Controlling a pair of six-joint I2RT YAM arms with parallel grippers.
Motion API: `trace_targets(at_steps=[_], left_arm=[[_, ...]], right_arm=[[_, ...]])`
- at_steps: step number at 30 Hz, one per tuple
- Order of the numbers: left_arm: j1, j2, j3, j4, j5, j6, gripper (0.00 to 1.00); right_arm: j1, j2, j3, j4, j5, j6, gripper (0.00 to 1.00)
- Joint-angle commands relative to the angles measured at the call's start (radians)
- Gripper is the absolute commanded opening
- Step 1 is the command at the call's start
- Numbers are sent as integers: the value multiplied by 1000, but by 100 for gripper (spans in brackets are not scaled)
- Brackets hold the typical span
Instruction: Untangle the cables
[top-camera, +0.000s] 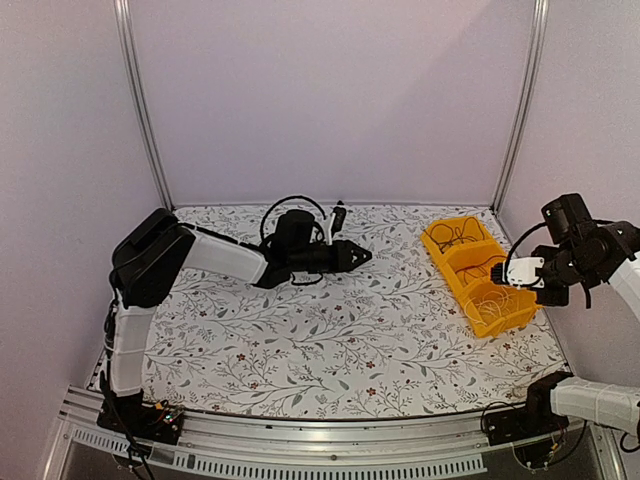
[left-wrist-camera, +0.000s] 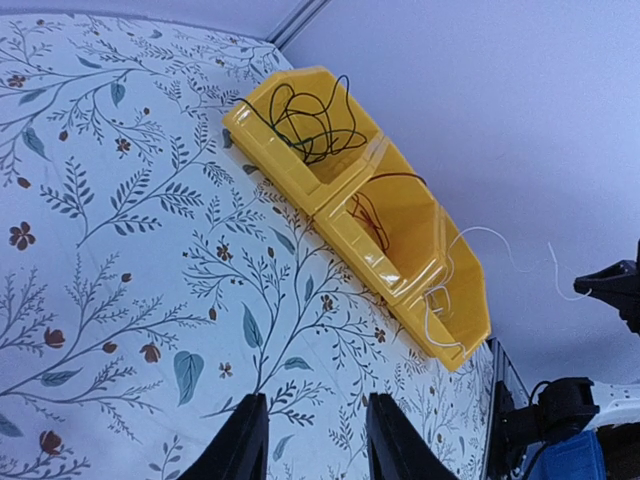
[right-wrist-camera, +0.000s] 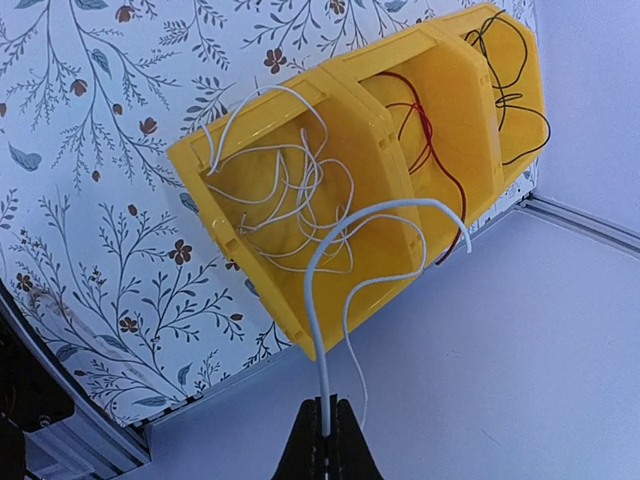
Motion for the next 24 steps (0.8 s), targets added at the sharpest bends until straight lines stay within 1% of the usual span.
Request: trace_targets(at_steps=[1, 4, 7, 12, 18, 24], left_arm=[[1, 31, 22, 9, 21, -8, 35], [1, 35, 15, 19, 22, -17, 34], [-1, 39, 4, 31, 30, -31, 34], [-1, 19, -24, 36, 37, -32, 34], [-1, 0, -50, 35, 34, -29, 34], [-1, -3, -54, 34, 34, -30, 34]], right_arm=[[-7, -24, 20, -105, 41, -7, 0], [-8, -11, 3, -95, 40, 4, 0], [-10, 12, -35, -3, 43, 0, 0], [-39, 133, -46, 125, 2, 0, 0], [-137, 313, -20, 237, -125, -15, 0], [-249, 459, -9, 272, -235, -17, 0]])
